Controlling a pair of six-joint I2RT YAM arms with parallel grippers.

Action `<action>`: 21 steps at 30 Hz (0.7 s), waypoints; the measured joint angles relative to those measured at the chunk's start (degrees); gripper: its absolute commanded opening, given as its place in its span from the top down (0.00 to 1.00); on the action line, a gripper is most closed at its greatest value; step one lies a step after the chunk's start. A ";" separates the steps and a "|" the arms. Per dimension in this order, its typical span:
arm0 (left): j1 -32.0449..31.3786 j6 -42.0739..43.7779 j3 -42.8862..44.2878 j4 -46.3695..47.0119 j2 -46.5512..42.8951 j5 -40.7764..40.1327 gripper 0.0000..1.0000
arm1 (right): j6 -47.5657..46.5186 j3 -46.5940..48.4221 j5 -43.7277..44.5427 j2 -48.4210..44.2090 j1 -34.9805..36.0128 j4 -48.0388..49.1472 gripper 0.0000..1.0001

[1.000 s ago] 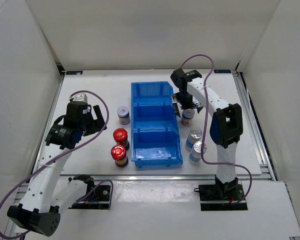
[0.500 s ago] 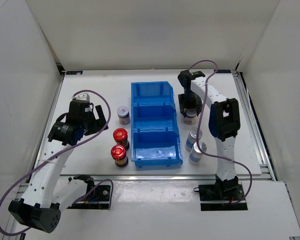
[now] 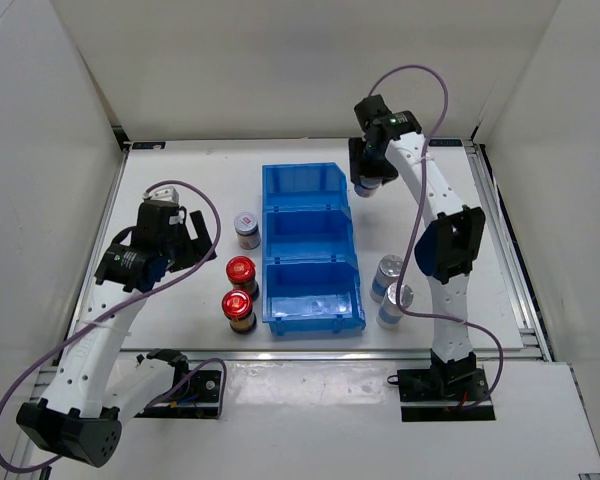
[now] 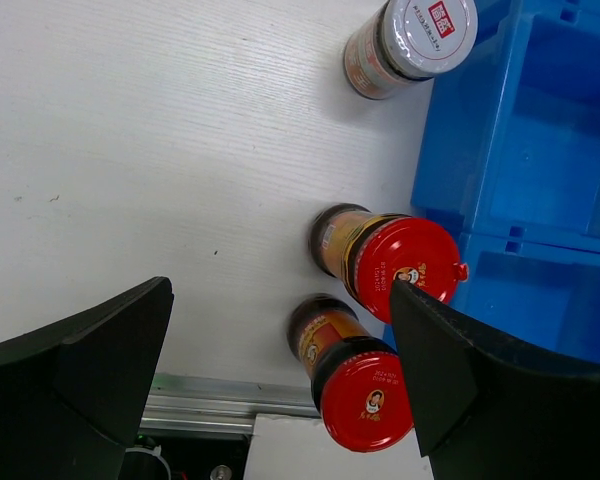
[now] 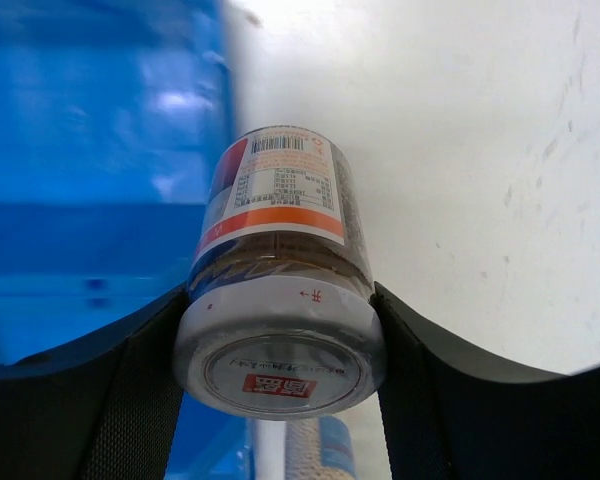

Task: Organize the condiment bottles

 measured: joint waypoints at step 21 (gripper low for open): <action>0.00 2.40 0.33 0.61 4.72 0.02 0.00 | -1.29 10.40 -9.05 17.16 6.80 4.13 0.90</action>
